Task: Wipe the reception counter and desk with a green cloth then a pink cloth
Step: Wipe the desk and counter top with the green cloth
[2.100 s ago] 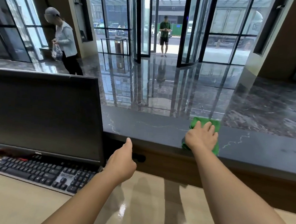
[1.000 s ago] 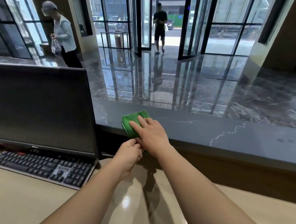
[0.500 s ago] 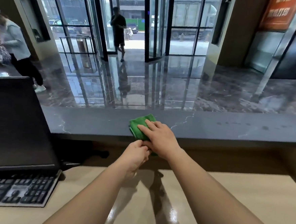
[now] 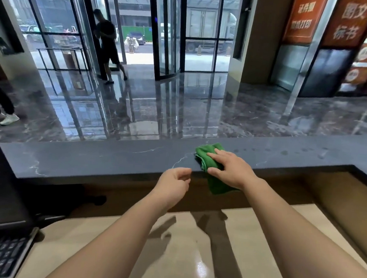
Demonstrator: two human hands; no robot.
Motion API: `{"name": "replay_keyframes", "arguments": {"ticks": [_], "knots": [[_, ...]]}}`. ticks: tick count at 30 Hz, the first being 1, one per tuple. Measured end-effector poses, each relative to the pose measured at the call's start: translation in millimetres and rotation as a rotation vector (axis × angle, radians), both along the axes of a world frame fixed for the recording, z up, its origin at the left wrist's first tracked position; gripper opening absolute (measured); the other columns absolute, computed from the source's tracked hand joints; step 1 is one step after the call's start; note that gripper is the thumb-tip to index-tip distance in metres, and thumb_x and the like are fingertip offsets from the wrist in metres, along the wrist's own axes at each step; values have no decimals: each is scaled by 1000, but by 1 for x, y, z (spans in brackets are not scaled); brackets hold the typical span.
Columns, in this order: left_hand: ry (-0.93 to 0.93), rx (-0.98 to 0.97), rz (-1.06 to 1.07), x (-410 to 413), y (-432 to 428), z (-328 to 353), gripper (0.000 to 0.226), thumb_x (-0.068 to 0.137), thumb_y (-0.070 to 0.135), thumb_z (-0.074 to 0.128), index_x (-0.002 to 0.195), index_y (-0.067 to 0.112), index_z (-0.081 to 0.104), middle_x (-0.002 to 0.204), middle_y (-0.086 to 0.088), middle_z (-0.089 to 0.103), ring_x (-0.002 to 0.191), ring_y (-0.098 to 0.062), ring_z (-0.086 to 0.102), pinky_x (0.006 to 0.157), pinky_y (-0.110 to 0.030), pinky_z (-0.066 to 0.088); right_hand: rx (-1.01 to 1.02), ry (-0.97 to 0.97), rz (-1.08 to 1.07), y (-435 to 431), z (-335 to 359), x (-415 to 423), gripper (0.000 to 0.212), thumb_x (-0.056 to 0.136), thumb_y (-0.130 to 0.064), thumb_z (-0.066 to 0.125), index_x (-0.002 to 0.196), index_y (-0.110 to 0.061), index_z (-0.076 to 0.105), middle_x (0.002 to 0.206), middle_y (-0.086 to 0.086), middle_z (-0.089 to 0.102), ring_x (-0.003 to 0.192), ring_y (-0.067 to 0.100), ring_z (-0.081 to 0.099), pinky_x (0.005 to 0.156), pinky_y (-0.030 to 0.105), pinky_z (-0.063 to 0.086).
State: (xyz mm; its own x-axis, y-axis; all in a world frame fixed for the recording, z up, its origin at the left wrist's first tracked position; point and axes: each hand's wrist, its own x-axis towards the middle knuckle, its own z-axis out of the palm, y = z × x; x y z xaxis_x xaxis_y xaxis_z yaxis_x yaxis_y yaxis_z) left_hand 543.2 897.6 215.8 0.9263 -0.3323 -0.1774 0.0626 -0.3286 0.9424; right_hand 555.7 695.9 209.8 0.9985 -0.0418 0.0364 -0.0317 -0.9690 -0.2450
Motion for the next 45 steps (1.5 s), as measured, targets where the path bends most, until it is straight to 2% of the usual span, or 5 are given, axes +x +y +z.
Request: {"name": "replay_keyframes", "arguments": {"ticks": [7, 13, 21, 31, 45], "knots": [[-285, 201, 78, 7, 19, 1, 55, 91, -5, 46, 141, 18, 47, 141, 0, 51, 130, -16, 47, 102, -24, 38, -51, -5, -97, 42, -8, 22, 53, 103, -44, 27, 154, -31, 23, 164, 4, 10, 150, 22, 12, 119, 39, 13], [-344, 316, 73, 32, 35, 2, 51, 94, 9, 48, 142, 23, 44, 142, 0, 50, 130, -22, 46, 108, -47, 38, -44, 17, -10, 104, -6, 48, 50, 103, -41, 28, 151, -25, 27, 164, 9, 6, 151, 25, 4, 121, 44, 6], [-395, 290, 30, 40, 40, -2, 44, 101, 24, 41, 145, 18, 39, 143, -1, 49, 130, -16, 45, 103, -29, 35, -147, 64, 98, 121, -6, 74, 60, 101, -36, 37, 155, -26, 13, 163, 12, -4, 150, 29, -5, 121, 49, 3], [-425, 459, 41, 46, -19, -9, 44, 102, 24, 39, 145, 20, 38, 144, 0, 48, 132, -19, 44, 111, -37, 34, -135, 78, 111, 39, -9, 98, 56, 104, -44, 21, 157, -30, 6, 164, 8, -4, 151, 23, -5, 121, 42, 0], [-476, 1007, -42, 44, -75, -5, 45, 103, 23, 32, 148, 27, 31, 157, 4, 24, 146, -12, 16, 120, -42, 0, -111, 117, -447, -166, -8, 65, 60, 104, -46, 20, 157, -23, 6, 163, 16, -2, 150, 30, -1, 121, 44, 6]]}}
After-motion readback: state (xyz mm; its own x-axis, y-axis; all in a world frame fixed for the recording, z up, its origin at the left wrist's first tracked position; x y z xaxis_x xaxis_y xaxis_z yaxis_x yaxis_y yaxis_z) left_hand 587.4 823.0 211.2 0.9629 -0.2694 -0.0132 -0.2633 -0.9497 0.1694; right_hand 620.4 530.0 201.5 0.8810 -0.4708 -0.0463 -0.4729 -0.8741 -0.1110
